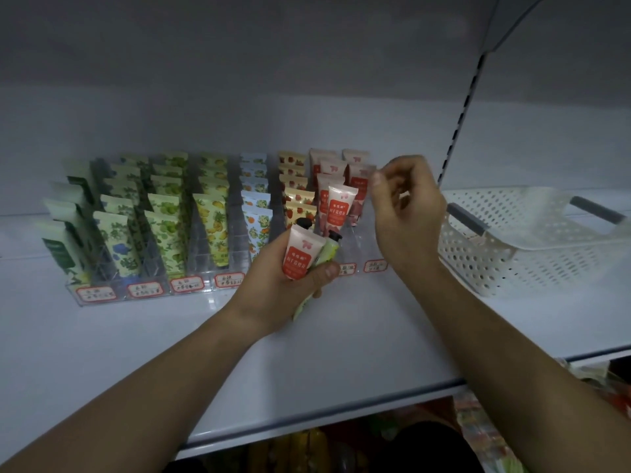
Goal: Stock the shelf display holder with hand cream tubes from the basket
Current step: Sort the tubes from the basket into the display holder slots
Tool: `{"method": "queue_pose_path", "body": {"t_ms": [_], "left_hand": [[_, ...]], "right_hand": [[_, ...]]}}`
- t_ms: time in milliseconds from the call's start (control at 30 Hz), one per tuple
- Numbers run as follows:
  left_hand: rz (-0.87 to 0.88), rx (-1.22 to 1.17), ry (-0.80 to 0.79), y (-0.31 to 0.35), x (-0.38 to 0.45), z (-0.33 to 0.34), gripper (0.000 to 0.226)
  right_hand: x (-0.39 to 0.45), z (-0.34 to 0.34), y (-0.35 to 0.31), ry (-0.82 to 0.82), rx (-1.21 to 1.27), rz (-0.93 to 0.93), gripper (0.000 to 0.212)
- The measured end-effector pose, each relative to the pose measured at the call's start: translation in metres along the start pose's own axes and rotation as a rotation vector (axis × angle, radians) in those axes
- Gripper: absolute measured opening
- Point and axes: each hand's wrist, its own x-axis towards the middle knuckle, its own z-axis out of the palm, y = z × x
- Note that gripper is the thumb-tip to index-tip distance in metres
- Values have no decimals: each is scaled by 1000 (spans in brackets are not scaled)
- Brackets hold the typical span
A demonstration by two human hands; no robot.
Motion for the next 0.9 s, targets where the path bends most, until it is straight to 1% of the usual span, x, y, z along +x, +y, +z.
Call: {"method": "queue_pose_path", "body": {"t_ms": [67,100,167,233,333,400,500,533,567,600,667,733,800,833,900], "left_hand": [[12,-32,11,-1,1,1,20],[18,-51,15,-1,2,2,22],[49,-84,15,-1,2,2,27],[69,-102,11,-1,2,3,29],[48,-87,21,0,3,3,32],[47,-32,31,-2,3,3,35],[48,-3,18,-6,3,1,36],[53,3,8,-7,3,1,34],[54,5,-2,-8,2,1,34],[54,4,-12,-8,2,1,34],[56,3,-29,-9,1,1,36],[53,4,-28,-10,2,0,36],[49,-1,-25,-10,2,0,37],[50,7,-25,-10,2,0,36],[56,20,-31,-9,1,0,28]], "right_hand": [[-10,2,-11,-188,40,-156,19],[-15,5,-14,-274,57,-200,24],[-23,12,-20,-398,72,-242,29],[-28,18,-20,-469,83,-226,29],[-29,19,-13,-476,174,-79,31],[-25,17,-10,-432,237,8,34],[-14,10,-6,-325,270,108,39],[-12,8,-6,-322,301,150,39],[-10,5,-7,-354,338,182,36],[-10,3,-9,-412,395,210,29],[-13,0,-14,-544,486,243,5],[-15,0,-19,-580,513,264,9],[-10,-2,-20,-506,526,295,7],[-6,-4,-16,-417,548,341,11],[7,-10,-6,-162,729,516,15]]}}
